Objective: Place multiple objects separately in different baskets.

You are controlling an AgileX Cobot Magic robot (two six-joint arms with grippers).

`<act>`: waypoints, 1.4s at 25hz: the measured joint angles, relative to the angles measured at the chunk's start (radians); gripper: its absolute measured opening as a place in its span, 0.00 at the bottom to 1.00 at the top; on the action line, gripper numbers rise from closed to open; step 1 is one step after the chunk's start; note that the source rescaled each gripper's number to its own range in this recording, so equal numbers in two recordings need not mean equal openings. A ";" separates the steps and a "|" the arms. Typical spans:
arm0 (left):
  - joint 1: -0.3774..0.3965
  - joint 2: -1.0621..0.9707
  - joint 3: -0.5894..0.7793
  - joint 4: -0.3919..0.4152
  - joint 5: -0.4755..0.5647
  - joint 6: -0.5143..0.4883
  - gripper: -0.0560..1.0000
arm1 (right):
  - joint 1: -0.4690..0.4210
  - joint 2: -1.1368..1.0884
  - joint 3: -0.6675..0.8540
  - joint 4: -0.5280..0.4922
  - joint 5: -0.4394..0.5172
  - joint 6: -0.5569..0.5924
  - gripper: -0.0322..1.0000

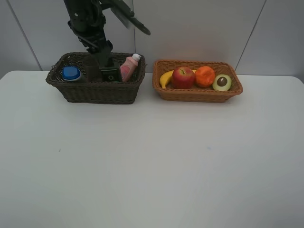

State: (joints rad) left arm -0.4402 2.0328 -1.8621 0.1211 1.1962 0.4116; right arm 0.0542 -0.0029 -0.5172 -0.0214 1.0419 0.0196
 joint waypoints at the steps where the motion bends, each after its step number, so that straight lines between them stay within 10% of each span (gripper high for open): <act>1: 0.000 -0.020 0.000 -0.004 0.009 -0.011 1.00 | 0.000 0.000 0.000 0.000 0.000 0.000 1.00; 35: 0.000 -1.221 1.075 -0.055 0.021 -0.305 1.00 | 0.000 0.000 0.000 0.000 0.000 0.000 1.00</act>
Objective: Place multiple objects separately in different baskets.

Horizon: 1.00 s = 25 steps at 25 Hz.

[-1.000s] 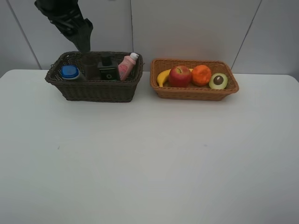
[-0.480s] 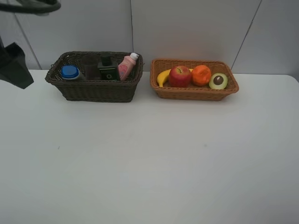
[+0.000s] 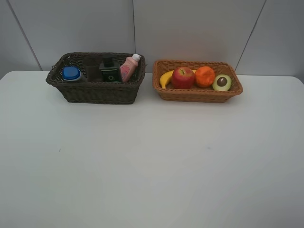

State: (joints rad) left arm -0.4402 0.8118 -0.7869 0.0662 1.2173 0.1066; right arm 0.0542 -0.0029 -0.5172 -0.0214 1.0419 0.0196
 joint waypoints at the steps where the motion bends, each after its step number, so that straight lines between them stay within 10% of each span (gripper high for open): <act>1: 0.000 -0.030 0.022 -0.003 -0.004 -0.005 1.00 | 0.000 0.000 0.000 0.000 0.000 0.000 1.00; 25: 0.014 -0.500 0.350 -0.125 -0.111 -0.017 1.00 | 0.000 0.000 0.000 0.000 0.000 0.000 1.00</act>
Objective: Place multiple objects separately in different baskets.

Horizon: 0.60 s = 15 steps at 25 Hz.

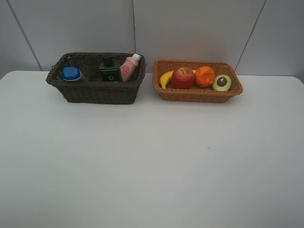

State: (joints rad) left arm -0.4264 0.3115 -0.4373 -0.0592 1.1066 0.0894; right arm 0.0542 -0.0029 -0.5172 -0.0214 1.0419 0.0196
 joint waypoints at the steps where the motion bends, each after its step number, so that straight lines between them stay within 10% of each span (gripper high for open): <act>1: 0.012 -0.015 0.006 -0.013 -0.005 -0.001 1.00 | 0.000 0.000 0.000 0.000 0.000 0.000 1.00; 15: 0.291 -0.310 0.018 -0.039 -0.027 -0.001 1.00 | 0.000 0.000 0.000 0.000 0.000 0.000 1.00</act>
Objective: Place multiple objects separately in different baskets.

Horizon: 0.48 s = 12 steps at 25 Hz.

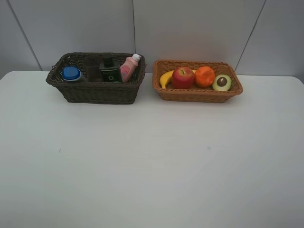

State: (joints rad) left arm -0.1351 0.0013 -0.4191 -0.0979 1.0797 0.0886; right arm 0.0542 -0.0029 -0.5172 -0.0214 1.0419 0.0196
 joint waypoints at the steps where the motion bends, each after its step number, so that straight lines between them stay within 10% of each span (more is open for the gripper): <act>1: 0.015 -0.005 0.000 0.000 0.000 0.000 1.00 | 0.000 0.000 0.000 0.000 0.000 0.000 1.00; 12: 0.055 -0.006 0.000 0.000 0.000 0.000 1.00 | 0.000 0.000 0.000 0.000 0.000 0.000 1.00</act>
State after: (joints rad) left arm -0.0799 -0.0047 -0.4191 -0.0979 1.0797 0.0886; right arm 0.0542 -0.0029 -0.5172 -0.0214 1.0419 0.0196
